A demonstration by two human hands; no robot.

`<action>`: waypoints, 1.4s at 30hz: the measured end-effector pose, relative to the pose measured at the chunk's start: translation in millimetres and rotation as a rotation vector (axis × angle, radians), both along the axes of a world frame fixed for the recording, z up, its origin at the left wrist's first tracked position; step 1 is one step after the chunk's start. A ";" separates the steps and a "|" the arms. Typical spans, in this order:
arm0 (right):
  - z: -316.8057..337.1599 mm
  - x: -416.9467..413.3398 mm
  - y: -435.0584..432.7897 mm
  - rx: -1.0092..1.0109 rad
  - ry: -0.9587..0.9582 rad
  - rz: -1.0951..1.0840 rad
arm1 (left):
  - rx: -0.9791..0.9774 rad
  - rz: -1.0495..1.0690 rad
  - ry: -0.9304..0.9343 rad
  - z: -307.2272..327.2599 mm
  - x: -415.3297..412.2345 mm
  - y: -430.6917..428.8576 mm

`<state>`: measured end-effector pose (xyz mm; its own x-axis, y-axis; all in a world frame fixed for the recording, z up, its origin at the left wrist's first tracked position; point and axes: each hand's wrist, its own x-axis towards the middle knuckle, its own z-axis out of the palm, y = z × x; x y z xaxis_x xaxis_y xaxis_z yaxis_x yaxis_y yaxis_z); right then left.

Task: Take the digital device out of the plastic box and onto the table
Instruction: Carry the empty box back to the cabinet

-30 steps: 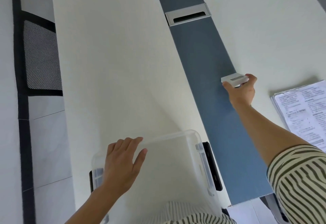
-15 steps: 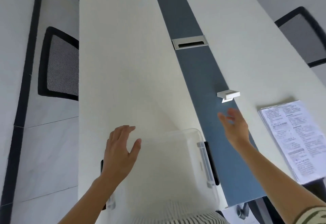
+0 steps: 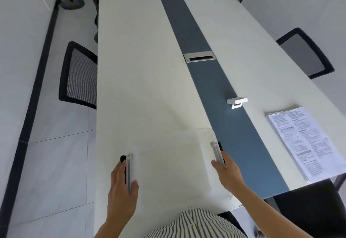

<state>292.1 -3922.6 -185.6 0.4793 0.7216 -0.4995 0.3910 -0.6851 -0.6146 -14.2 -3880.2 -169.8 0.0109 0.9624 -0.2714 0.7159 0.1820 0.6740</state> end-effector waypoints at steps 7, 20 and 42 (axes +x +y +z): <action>27.3 -8.5 -14.5 0.108 0.028 0.120 | -0.128 0.223 -0.060 21.4 -8.1 -23.4; 60.6 -119.4 -73.1 0.076 0.269 0.627 | -0.134 0.865 -0.166 51.4 -108.4 -243.3; 90.2 -478.3 -61.3 0.110 0.364 0.591 | 0.048 0.992 -0.311 90.5 -457.9 -238.4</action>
